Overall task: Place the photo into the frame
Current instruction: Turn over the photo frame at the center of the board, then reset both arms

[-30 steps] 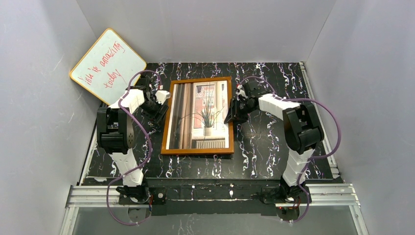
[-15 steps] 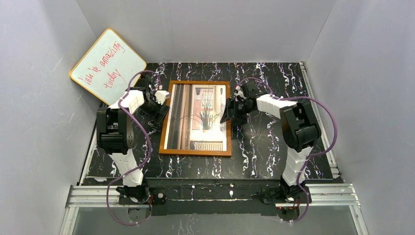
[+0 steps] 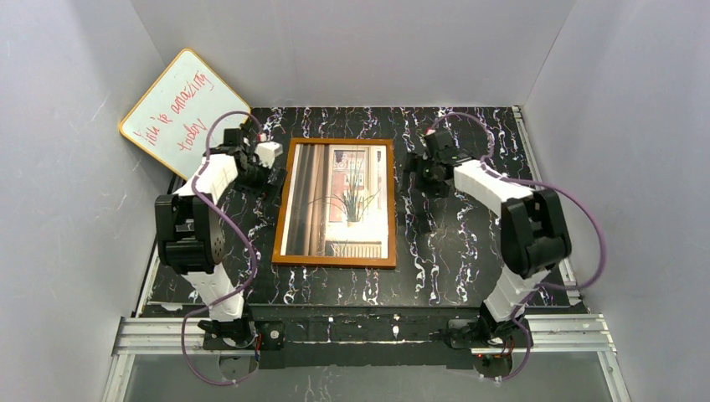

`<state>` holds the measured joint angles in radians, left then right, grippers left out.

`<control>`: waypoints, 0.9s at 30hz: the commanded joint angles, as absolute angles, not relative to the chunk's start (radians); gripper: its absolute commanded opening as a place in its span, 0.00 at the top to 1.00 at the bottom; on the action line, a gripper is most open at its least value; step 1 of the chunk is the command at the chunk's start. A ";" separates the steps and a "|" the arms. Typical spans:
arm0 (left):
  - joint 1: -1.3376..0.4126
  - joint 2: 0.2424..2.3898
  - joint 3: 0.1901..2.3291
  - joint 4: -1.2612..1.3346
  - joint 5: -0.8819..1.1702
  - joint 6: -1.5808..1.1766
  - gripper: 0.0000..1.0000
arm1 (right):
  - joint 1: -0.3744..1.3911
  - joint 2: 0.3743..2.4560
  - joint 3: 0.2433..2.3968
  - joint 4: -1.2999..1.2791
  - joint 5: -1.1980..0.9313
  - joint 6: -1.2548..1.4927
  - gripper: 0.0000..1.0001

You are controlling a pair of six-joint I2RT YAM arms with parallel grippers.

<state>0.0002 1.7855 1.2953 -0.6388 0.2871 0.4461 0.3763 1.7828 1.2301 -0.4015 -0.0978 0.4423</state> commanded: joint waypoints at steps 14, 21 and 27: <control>0.163 1.560 0.635 0.475 0.294 -0.028 0.02 | 0.315 1.439 0.668 0.386 0.875 0.317 0.02; 0.161 1.546 0.344 1.006 0.293 -0.094 0.02 | 0.297 1.426 0.435 0.812 0.860 0.166 0.02; 0.161 1.589 0.303 1.119 0.271 -0.105 0.02 | 0.249 1.398 0.403 0.832 0.905 0.241 0.02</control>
